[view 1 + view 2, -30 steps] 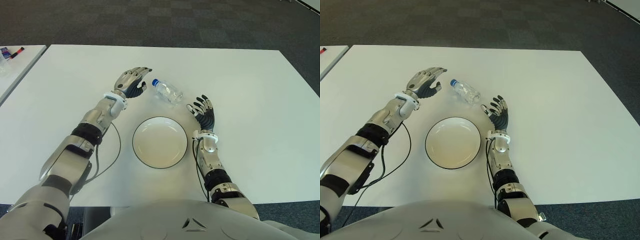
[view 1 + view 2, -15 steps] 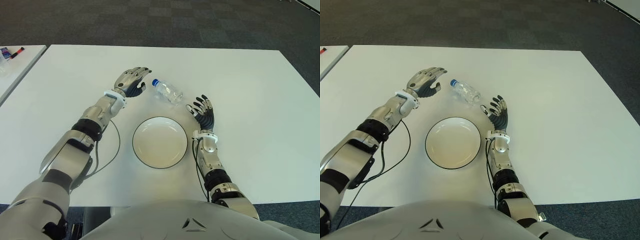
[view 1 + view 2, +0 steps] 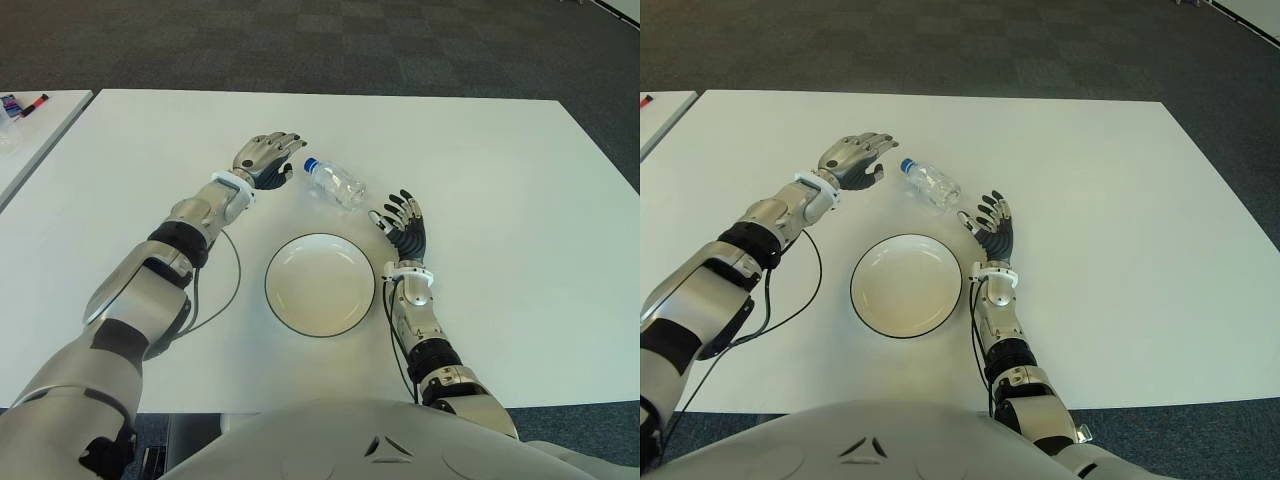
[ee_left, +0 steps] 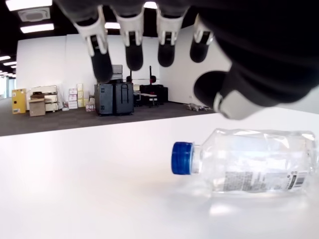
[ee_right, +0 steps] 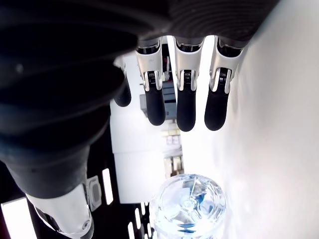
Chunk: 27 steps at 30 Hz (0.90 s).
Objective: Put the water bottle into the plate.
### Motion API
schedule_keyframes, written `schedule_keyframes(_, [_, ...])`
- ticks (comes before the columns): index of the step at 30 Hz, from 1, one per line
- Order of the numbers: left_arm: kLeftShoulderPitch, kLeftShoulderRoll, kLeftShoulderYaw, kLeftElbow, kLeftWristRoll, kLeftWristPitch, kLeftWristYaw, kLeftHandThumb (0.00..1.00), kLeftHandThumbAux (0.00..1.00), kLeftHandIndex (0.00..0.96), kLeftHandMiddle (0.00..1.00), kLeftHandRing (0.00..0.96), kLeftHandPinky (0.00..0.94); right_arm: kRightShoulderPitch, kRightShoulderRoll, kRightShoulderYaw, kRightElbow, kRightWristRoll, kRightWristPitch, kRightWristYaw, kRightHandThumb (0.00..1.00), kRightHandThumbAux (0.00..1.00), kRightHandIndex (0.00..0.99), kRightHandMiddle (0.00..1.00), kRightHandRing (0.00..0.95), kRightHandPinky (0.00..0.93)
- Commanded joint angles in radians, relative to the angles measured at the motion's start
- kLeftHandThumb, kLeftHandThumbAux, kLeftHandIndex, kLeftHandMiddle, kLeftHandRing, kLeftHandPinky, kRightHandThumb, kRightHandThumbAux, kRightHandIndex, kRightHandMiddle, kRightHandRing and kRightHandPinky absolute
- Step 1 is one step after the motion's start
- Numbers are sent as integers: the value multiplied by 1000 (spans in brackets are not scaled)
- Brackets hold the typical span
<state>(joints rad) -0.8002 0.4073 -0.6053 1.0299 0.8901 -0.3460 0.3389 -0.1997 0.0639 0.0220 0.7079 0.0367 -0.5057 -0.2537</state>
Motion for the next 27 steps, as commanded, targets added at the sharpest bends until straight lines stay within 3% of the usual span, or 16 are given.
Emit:
schedule_keyframes(1, [-47, -10, -45, 48, 40, -10, 13, 715, 508, 0, 58, 102, 194, 13, 86, 3, 22, -8, -10, -11, 695, 795, 136, 241, 251, 295])
schedule_keyframes(13, [-174, -14, -149, 122, 107, -52, -25, 744, 461, 0, 46, 95, 202, 16, 100, 16, 38, -23, -33, -35, 696, 796, 130, 241, 247, 294])
schedule_keyframes(27, [-222, -6, -211, 169, 131, -102, 3, 714, 449, 0, 57, 109, 209, 21, 114, 39, 47, -40, -50, -64, 649, 777, 123, 237, 255, 309])
